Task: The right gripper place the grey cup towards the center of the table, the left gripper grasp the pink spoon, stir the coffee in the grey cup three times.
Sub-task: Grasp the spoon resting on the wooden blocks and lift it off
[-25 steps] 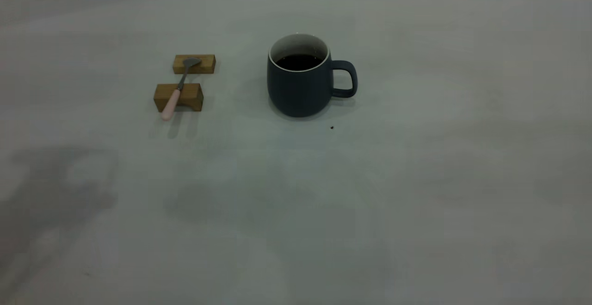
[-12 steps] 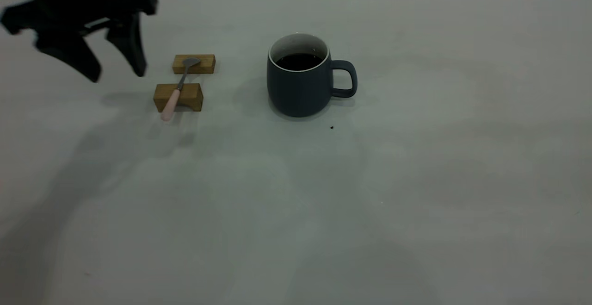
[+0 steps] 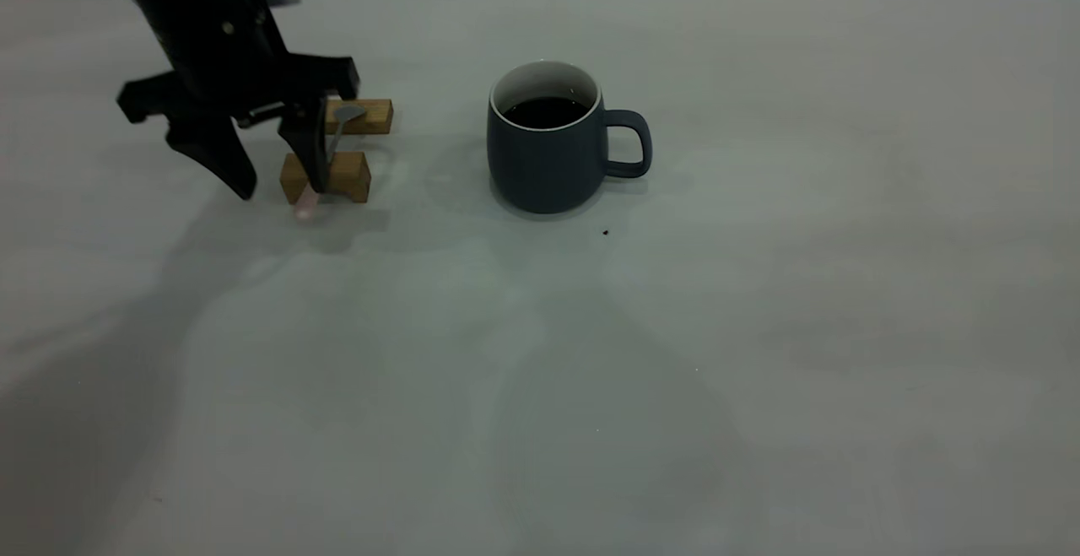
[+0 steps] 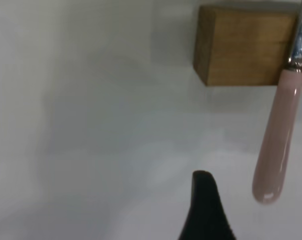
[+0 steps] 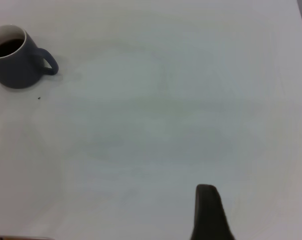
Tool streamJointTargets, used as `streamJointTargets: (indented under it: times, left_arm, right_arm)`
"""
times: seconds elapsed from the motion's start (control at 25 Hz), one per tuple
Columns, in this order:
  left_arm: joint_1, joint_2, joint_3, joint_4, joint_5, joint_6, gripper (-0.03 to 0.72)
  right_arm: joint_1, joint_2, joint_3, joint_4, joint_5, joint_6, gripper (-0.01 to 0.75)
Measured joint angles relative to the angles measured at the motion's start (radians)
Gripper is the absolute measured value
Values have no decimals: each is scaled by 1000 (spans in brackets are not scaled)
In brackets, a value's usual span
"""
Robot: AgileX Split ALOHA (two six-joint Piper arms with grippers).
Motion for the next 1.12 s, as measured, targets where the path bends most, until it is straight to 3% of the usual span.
streamJointTargets:
  times: [0.32,0.48,0.6,0.76,0.8,1.12]
  left_arm:
    - [-17,92,-48,0,0,-2,588]
    - [-17,110,-48,0,-29,-4,545]
    - [-17,110,-48,0,-44,-5,427]
    - [-17,110,-53,0,-45,-7,156]
    - [-17,110,-61,0,-38,-7,142]
    - [-17,72,-273,-42,267,-7,146]
  right_arm:
    - [0,0,0,0,0,0,535]
    - [0,0,0,0,0,0,535]
    - [0,0,0,0,0,0,535]
    - [0,0,0,0,0,0,535]
    - [0,0,0,0,0,0,535]
    - [0,0,0,0,0,0,535]
